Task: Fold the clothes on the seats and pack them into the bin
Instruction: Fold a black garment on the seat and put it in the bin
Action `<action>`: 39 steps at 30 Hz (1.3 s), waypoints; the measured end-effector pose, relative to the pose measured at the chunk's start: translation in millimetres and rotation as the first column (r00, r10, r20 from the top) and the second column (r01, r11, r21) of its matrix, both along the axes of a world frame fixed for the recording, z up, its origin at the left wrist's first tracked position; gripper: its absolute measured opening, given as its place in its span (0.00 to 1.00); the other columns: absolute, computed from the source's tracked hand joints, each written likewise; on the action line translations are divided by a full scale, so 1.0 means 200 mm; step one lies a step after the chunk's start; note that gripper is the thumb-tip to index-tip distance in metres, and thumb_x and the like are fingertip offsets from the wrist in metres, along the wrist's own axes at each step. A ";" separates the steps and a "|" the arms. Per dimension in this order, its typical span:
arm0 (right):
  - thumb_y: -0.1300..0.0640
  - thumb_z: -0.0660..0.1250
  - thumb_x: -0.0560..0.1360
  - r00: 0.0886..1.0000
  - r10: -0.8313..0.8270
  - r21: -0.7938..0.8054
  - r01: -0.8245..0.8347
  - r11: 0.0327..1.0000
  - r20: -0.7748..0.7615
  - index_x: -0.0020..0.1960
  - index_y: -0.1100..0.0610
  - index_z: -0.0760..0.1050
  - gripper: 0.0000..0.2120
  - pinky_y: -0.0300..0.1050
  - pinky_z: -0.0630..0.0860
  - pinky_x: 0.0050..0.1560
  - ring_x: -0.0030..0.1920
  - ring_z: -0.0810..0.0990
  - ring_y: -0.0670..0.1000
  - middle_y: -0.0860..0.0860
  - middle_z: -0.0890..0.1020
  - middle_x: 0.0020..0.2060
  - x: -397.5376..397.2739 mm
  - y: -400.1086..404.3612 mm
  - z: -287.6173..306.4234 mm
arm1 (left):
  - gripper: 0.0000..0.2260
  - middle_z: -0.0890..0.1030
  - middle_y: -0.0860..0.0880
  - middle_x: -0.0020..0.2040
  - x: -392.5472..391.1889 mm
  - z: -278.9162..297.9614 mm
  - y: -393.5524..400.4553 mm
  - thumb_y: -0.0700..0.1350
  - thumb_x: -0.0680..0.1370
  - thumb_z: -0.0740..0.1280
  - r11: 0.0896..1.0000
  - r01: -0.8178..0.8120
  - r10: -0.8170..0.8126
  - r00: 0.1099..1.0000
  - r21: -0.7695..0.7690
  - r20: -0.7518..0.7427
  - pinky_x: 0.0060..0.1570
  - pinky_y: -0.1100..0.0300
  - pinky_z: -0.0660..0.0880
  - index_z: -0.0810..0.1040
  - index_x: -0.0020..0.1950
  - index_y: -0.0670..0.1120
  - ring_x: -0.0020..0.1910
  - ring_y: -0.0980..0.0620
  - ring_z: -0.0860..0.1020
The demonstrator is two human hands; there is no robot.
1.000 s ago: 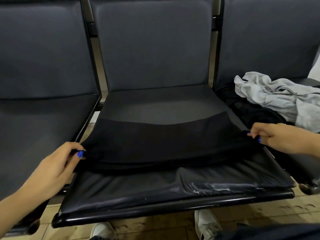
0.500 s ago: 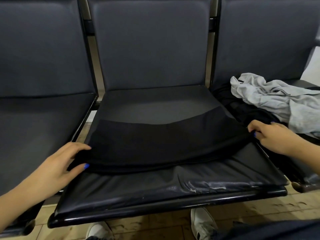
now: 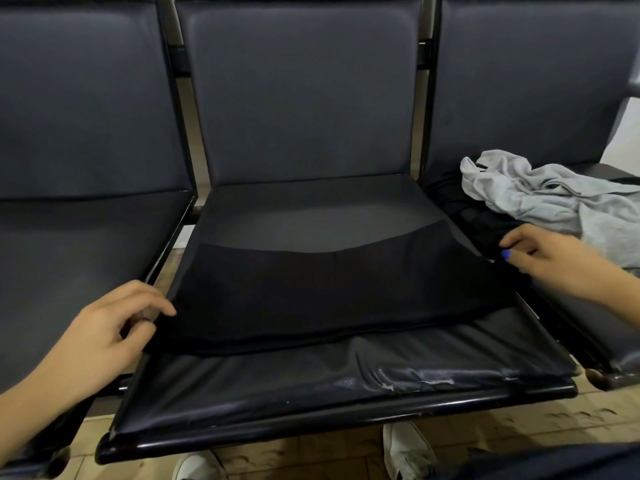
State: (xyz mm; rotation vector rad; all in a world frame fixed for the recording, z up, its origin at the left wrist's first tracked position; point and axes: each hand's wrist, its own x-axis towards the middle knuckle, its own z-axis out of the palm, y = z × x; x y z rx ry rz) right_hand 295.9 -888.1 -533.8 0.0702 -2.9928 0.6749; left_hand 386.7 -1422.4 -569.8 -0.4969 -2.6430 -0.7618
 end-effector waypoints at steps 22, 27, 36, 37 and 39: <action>0.63 0.66 0.71 0.775 -0.145 -0.581 0.570 0.581 0.616 0.38 0.57 0.69 0.07 0.35 0.66 0.19 0.12 0.56 0.44 0.50 0.62 0.18 -0.05 -0.12 0.11 | 0.39 0.62 0.60 0.74 -0.30 0.02 0.62 0.74 0.65 0.44 0.817 0.282 0.011 0.864 -0.503 0.503 0.67 0.58 0.62 0.61 0.74 0.61 0.69 0.56 0.61; 0.61 0.82 0.33 0.769 -0.039 -0.712 0.609 0.349 0.638 0.21 0.55 0.63 0.29 0.41 0.76 0.25 0.11 0.57 0.46 0.48 0.58 0.11 0.00 -0.05 0.14 | 0.23 0.65 0.58 0.67 -0.31 0.02 0.75 0.62 0.78 0.58 0.880 0.349 -0.060 0.755 -0.321 0.653 0.67 0.58 0.65 0.65 0.72 0.59 0.67 0.55 0.66; 0.59 0.78 0.47 0.904 0.195 -0.909 0.328 0.256 0.381 0.21 0.53 0.62 0.22 0.35 0.75 0.27 0.12 0.56 0.43 0.47 0.58 0.13 0.06 -0.35 0.39 | 0.09 0.79 0.51 0.54 -0.36 0.12 0.74 0.46 0.82 0.59 0.835 -0.242 -0.130 0.786 0.494 0.604 0.25 0.65 0.71 0.76 0.59 0.50 0.28 0.55 0.76; 0.59 0.75 0.54 0.903 0.227 -0.915 0.301 0.267 0.363 0.21 0.53 0.62 0.20 0.33 0.72 0.26 0.12 0.56 0.43 0.47 0.58 0.13 0.07 -0.41 0.41 | 0.09 0.79 0.49 0.55 -0.37 0.14 0.73 0.46 0.82 0.59 0.740 -0.339 -0.142 0.766 0.581 0.627 0.29 0.63 0.74 0.76 0.59 0.49 0.32 0.53 0.77; 0.60 0.66 0.63 0.899 0.267 -0.917 0.266 0.297 0.347 0.21 0.53 0.62 0.17 0.33 0.71 0.25 0.12 0.56 0.43 0.47 0.58 0.13 0.07 -0.53 0.44 | 0.11 0.80 0.47 0.56 -0.37 0.15 0.69 0.46 0.82 0.59 0.575 -0.454 -0.202 0.728 0.681 0.655 0.40 0.57 0.78 0.76 0.61 0.47 0.42 0.47 0.80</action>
